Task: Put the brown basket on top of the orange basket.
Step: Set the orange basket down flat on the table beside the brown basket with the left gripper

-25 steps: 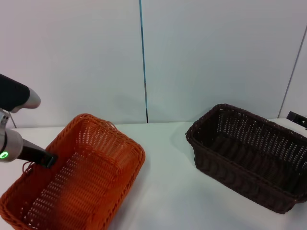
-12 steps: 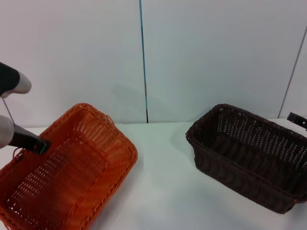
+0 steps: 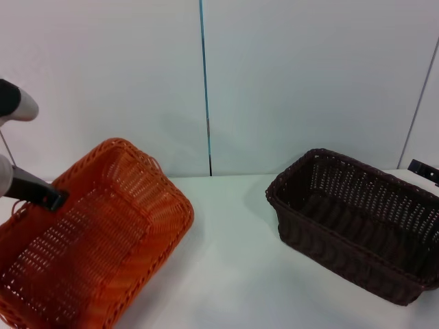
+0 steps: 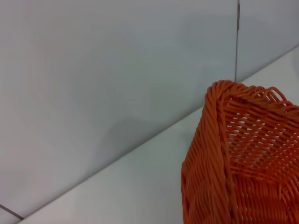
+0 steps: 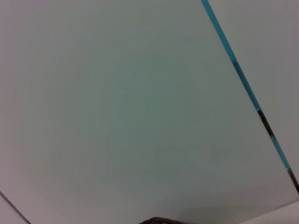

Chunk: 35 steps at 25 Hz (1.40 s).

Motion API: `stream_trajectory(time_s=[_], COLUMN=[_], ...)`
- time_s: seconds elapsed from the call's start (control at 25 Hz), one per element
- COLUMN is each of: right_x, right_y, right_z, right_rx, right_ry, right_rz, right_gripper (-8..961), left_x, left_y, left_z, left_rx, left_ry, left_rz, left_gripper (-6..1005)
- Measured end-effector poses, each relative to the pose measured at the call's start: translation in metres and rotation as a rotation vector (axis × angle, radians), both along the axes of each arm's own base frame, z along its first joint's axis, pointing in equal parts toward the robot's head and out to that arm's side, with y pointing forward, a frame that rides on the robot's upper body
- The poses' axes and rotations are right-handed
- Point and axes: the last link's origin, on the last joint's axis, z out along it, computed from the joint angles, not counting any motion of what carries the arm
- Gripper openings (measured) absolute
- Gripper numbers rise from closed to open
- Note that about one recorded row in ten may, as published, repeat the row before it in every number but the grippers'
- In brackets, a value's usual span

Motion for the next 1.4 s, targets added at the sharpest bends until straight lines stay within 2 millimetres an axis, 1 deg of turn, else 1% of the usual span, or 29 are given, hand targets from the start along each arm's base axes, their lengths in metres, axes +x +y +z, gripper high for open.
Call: stream_trajectory(time_s=[0.08,0.32,0.52,0.76,0.88,1.12,1.24,1.28,1.36,1.4], right_x=[0.0,0.0,-0.001,0.001,0.002,0.003,0.004,0.005,0.005,0.005], right_y=[0.0,0.0,0.0,-0.001,-0.001,-0.002,-0.002,-0.002,-0.002,-0.002], right_z=[0.0,0.0,0.0,0.0,0.001,0.002,0.002,0.003,0.003,0.003], right_rx=[-0.001,-0.002,-0.002,-0.001,0.0,0.004,0.006,0.007,0.007,0.008], right_ry=[0.001,0.002,0.002,0.002,0.0,-0.002,-0.002,-0.003,-0.003,-0.003], right_rz=[0.001,0.002,0.003,-0.001,-0.004,-0.009,-0.012,-0.013,-0.013,-0.013], right_gripper=[788,788,787,787,787,787,787,787,787,787], left_x=[0.001,0.013,0.024,0.041,0.052,0.061,0.068,0.074,0.074,0.078], left_y=[0.0,0.002,0.006,0.008,0.008,0.008,0.008,0.007,0.007,0.007], left_z=[0.001,0.009,0.008,-0.004,-0.014,-0.022,-0.025,-0.029,-0.029,-0.031], left_rx=[0.002,-0.011,-0.04,-0.115,-0.168,-0.221,-0.255,-0.282,-0.282,-0.304], left_ry=[0.001,0.014,0.033,0.085,0.117,0.146,0.157,0.165,0.165,0.172], left_rz=[-0.003,-0.03,-0.068,-0.138,-0.205,-0.268,-0.297,-0.317,-0.317,-0.331], left_gripper=[162,161,161,160,159,159,158,158,158,159])
